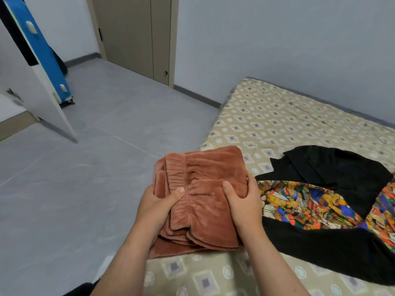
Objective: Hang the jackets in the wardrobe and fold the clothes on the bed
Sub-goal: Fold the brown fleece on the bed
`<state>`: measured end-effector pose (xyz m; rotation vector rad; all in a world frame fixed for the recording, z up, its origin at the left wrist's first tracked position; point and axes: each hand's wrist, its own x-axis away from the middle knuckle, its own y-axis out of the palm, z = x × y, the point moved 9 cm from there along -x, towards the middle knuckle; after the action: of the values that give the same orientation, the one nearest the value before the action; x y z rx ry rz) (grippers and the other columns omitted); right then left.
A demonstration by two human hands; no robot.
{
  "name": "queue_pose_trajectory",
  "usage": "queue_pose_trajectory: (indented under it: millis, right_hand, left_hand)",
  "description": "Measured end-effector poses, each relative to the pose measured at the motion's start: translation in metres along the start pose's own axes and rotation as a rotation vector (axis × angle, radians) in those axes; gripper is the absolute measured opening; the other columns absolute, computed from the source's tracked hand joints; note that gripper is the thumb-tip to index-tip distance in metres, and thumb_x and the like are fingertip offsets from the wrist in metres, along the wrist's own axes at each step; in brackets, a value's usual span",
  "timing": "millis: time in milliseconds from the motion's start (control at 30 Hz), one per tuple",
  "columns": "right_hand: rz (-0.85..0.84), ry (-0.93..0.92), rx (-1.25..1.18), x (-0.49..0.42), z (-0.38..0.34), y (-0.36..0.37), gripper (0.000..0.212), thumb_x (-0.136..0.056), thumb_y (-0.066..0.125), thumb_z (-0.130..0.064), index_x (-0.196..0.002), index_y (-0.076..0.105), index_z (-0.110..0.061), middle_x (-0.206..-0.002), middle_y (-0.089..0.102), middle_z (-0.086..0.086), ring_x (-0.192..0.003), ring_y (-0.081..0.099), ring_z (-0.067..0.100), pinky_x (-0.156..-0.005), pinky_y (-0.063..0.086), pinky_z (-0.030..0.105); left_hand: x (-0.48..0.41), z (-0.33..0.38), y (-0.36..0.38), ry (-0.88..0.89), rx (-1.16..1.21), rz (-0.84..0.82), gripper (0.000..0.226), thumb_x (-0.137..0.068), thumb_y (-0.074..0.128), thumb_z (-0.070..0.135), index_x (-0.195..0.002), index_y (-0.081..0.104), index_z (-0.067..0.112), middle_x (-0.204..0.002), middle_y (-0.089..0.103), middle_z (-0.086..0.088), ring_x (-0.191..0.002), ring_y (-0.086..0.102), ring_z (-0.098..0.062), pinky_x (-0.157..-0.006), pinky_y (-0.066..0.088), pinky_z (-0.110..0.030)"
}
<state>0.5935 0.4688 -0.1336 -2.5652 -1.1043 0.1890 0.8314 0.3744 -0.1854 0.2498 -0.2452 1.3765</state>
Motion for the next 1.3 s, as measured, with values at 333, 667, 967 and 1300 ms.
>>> queue_pose_trajectory:
  millis: [333, 667, 967, 1300]
  right_hand:
    - [-0.02, 0.038, -0.059, -0.069, 0.015, 0.03, 0.059, -0.061, 0.068, -0.059, -0.117, 0.05, -0.059, -0.114, 0.059, -0.041, -0.107, 0.057, -0.015, -0.081, 0.043, 0.0]
    - [-0.053, 0.102, 0.003, -0.11, -0.001, 0.043, 0.078, -0.057, 0.072, -0.061, -0.13, 0.053, -0.045, -0.119, 0.063, -0.029, -0.11, 0.06, -0.008, -0.087, 0.049, 0.013]
    - [-0.258, 0.02, 0.111, -0.136, -0.21, 0.155, 0.082, -0.058, 0.08, -0.055, -0.133, 0.047, -0.052, -0.125, 0.055, -0.035, -0.111, 0.052, -0.017, -0.088, 0.041, 0.002]
    - [-0.365, -0.048, 0.022, -0.093, -0.482, 0.273, 0.071, -0.063, 0.089, -0.036, -0.123, 0.054, -0.05, -0.113, 0.063, -0.033, -0.1, 0.064, -0.009, -0.089, 0.05, 0.024]
  left_hand:
    - [-0.097, -0.002, 0.036, 0.051, -0.024, -0.116, 0.05, -0.054, 0.08, 0.047, -0.103, 0.068, 0.052, -0.105, 0.074, 0.017, -0.097, 0.071, -0.004, -0.072, 0.055, -0.017]
    - [-0.129, 0.023, 0.033, -0.055, -0.029, -0.14, 0.05, -0.054, 0.08, 0.043, -0.103, 0.071, 0.04, -0.106, 0.076, 0.002, -0.099, 0.072, -0.016, -0.079, 0.057, -0.033]
    - [-0.151, 0.187, -0.082, -0.108, -0.029, -0.112, 0.067, -0.049, 0.085, 0.043, -0.11, 0.067, 0.023, -0.099, 0.077, 0.005, -0.087, 0.074, -0.011, -0.064, 0.056, -0.018]
    - [-0.138, 0.415, -0.29, -0.041, -0.022, 0.032, 0.064, -0.046, 0.081, 0.049, -0.106, 0.066, 0.034, -0.104, 0.075, 0.01, -0.092, 0.073, -0.009, -0.077, 0.055, -0.033]
